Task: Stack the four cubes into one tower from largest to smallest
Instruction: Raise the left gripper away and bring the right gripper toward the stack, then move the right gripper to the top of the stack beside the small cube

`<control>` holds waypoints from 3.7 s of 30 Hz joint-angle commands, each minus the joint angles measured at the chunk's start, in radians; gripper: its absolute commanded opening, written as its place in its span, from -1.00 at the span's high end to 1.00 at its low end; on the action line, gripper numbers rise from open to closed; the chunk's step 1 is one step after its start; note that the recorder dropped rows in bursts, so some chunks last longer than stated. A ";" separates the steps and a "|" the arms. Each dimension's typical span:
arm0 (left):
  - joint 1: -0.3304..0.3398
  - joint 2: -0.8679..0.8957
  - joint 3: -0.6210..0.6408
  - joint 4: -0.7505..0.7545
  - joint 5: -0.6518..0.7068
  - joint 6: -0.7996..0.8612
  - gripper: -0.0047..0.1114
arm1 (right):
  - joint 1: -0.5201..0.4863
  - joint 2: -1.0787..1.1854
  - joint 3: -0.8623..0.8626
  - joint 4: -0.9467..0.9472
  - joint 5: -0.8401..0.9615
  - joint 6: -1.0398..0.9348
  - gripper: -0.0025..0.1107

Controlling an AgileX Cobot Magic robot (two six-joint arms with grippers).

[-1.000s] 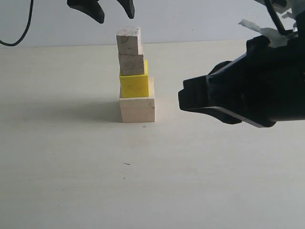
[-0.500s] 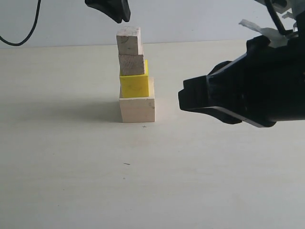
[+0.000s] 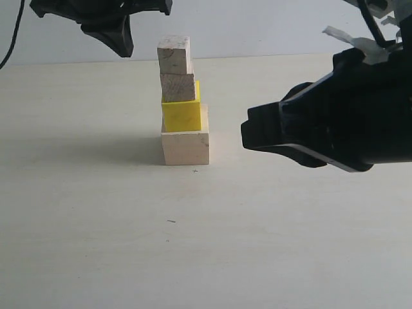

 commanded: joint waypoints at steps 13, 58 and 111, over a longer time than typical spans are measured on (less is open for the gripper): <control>0.000 0.026 0.012 -0.121 -0.014 0.067 0.92 | -0.005 -0.007 0.006 -0.008 0.001 0.001 0.96; 0.032 -0.025 0.009 -0.105 -0.004 0.157 0.92 | -0.005 0.176 0.008 -0.008 -0.158 -0.001 0.96; 0.152 -0.184 0.341 -0.288 -0.187 0.353 0.92 | -0.116 0.699 -0.419 0.019 -0.224 -0.114 0.96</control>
